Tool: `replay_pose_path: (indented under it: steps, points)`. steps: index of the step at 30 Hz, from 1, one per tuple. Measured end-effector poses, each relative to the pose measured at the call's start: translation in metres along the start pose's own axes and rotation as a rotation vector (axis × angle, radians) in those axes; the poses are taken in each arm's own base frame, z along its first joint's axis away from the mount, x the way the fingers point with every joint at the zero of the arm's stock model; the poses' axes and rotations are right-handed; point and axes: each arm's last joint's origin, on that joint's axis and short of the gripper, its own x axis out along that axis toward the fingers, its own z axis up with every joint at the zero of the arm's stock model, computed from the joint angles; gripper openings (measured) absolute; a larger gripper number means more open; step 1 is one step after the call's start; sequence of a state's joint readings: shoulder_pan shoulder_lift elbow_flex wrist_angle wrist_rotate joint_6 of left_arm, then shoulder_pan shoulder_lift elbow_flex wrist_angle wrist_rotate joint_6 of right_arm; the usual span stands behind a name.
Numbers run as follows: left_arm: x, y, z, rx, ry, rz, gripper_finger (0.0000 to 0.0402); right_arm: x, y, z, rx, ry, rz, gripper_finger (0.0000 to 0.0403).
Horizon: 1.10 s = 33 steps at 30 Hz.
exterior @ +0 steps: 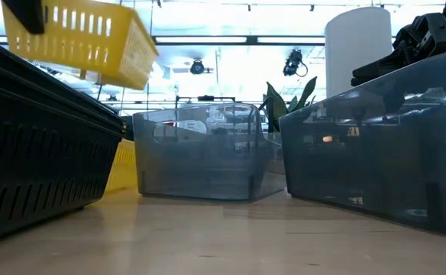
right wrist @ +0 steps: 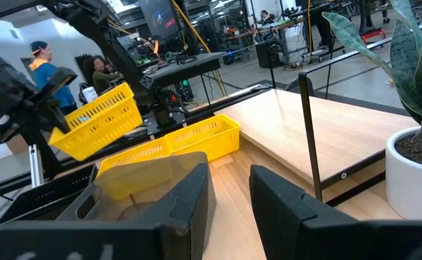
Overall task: Stack baskets on shelf by color
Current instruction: Stack the bottom yellow basket on top of the middle yellow basket
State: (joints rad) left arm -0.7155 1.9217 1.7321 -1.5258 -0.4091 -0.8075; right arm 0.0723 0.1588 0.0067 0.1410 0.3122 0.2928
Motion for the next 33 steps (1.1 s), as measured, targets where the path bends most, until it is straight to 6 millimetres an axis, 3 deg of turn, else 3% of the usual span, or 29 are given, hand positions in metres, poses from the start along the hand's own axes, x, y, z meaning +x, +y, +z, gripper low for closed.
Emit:
replay_pose_path:
  steps: [15,25,33]
  points:
    - [0.037,-0.003,-0.018,0.083,0.08,0.053,0.0004,0.0,0.0,0.0,0.0,0.0,0.0,0.0109]
    - [0.059,-0.001,-0.022,0.072,0.046,-0.048,0.0004,0.0,0.0,0.0,0.0,0.0,0.0,0.0109]
    - [0.062,-0.004,-0.021,0.044,0.019,-0.088,0.0005,0.0,0.0,0.0,0.0,0.0,0.0,0.0109]
